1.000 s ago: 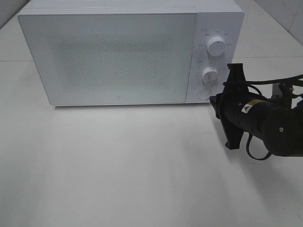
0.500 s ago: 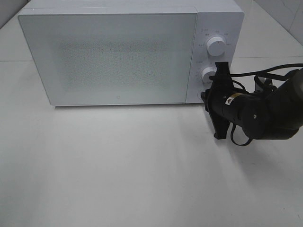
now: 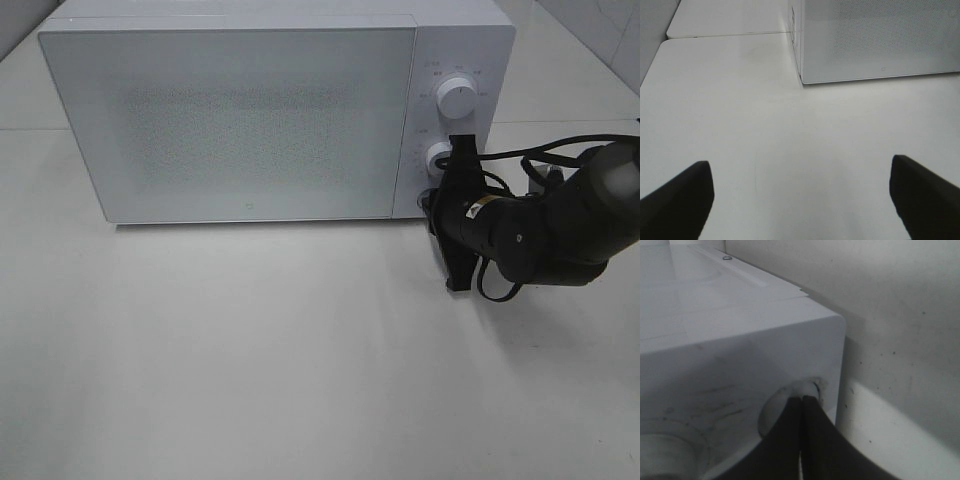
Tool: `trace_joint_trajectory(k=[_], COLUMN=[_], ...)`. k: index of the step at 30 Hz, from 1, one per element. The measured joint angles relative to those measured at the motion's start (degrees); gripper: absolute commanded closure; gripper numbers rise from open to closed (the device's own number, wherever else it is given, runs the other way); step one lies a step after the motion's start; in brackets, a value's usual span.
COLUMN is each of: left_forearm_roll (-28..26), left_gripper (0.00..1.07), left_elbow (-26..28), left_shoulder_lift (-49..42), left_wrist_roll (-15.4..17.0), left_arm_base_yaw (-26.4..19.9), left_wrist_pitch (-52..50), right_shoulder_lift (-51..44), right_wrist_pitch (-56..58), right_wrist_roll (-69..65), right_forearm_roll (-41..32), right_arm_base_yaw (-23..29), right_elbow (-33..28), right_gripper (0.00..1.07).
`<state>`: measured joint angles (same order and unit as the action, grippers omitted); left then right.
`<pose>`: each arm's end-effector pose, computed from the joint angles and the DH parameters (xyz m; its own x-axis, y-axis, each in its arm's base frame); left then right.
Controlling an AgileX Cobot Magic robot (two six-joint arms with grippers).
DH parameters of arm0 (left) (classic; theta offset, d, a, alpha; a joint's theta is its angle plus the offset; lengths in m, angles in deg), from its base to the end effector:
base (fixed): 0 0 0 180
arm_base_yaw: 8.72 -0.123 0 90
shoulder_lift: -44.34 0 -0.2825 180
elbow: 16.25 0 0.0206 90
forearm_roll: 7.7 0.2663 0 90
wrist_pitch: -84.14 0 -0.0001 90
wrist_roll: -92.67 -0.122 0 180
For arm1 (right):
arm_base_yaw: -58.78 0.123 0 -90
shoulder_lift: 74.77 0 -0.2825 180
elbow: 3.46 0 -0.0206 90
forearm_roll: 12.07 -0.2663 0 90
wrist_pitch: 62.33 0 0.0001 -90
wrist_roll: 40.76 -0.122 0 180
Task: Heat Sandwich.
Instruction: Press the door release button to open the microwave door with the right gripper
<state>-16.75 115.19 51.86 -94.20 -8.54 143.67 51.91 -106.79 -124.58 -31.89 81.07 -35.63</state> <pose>0.0386 -0.0167 0.2739 -0.4220 0.0403 -0.9057 0.1424 0.9896 -0.0224 0.3722 0.1213 0.0563 -0.1109 0.9935 0.0252 0.4279 0.0248 0.9035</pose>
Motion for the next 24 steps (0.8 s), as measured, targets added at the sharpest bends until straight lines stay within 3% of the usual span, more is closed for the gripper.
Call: trace_joint_trajectory(k=[24], left_forearm_roll=[0.00], left_gripper=[0.17], left_elbow=[0.00], left_shoulder_lift=[0.00], left_wrist_roll=[0.00], left_arm_base_yaw=[0.00], left_wrist_pitch=[0.00], right_shoulder_lift=[1.95], right_wrist_pitch=[-1.60], right_wrist_roll=[8.59], right_forearm_roll=[-4.24], right_arm_base_yaw=[0.63], right_elbow=[3.09], right_gripper=[1.07])
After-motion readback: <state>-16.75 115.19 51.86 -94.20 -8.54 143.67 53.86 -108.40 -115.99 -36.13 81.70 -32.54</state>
